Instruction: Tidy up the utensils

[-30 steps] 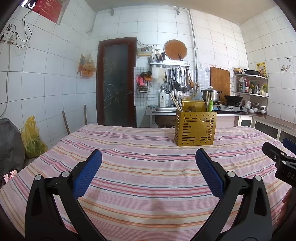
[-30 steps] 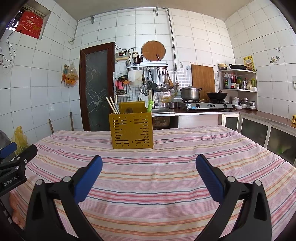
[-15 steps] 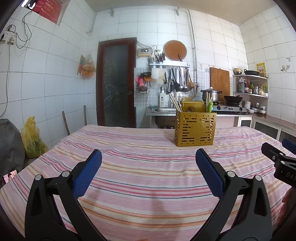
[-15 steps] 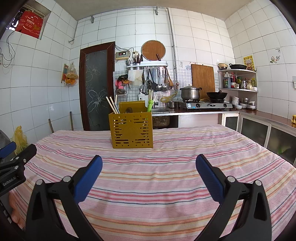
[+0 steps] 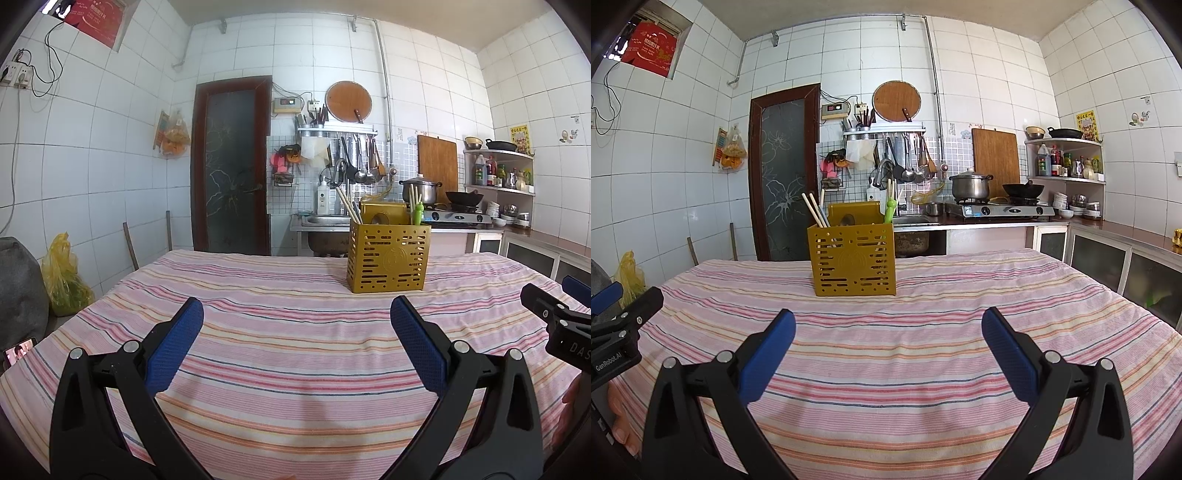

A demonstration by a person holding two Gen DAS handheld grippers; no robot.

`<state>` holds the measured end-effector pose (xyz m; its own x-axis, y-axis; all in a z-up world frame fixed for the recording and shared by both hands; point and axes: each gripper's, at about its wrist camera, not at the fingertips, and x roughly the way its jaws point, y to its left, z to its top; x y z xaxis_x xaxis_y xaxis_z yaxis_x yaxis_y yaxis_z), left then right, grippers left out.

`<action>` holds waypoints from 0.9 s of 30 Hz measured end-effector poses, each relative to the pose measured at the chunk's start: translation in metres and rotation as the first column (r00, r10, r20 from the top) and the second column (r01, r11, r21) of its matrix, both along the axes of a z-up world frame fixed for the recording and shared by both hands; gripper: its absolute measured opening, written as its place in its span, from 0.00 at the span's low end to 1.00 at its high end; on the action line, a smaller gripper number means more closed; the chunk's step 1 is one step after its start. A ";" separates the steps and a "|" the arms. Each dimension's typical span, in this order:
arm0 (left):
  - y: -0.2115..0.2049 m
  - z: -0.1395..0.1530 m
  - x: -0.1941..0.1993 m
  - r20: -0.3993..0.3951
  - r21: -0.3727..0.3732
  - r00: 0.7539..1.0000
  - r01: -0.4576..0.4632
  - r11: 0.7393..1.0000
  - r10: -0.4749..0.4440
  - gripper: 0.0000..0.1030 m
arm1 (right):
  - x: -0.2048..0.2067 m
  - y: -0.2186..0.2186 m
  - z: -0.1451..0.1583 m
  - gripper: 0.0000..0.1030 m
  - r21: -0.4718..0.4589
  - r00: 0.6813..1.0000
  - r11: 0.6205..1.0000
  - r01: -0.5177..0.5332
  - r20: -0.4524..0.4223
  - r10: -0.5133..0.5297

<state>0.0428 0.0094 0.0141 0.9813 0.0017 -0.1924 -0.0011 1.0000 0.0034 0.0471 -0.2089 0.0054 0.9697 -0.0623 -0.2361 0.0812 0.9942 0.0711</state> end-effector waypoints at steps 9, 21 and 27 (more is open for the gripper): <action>0.002 0.000 0.003 -0.009 -0.007 1.000 0.008 1.000 -0.008 0.95 | 0.000 -0.001 0.001 0.96 0.000 1.000 1.000 0.000 0.002 0.000; 0.002 0.000 0.003 -0.006 0.000 1.000 0.007 1.000 -0.007 0.95 | -0.001 -0.004 0.002 0.96 0.000 1.000 1.000 0.001 0.003 -0.001; 0.003 -0.001 0.003 -0.006 -0.001 1.000 0.008 1.000 -0.008 0.95 | -0.001 -0.007 0.006 0.96 -0.001 1.000 1.000 0.006 0.008 -0.006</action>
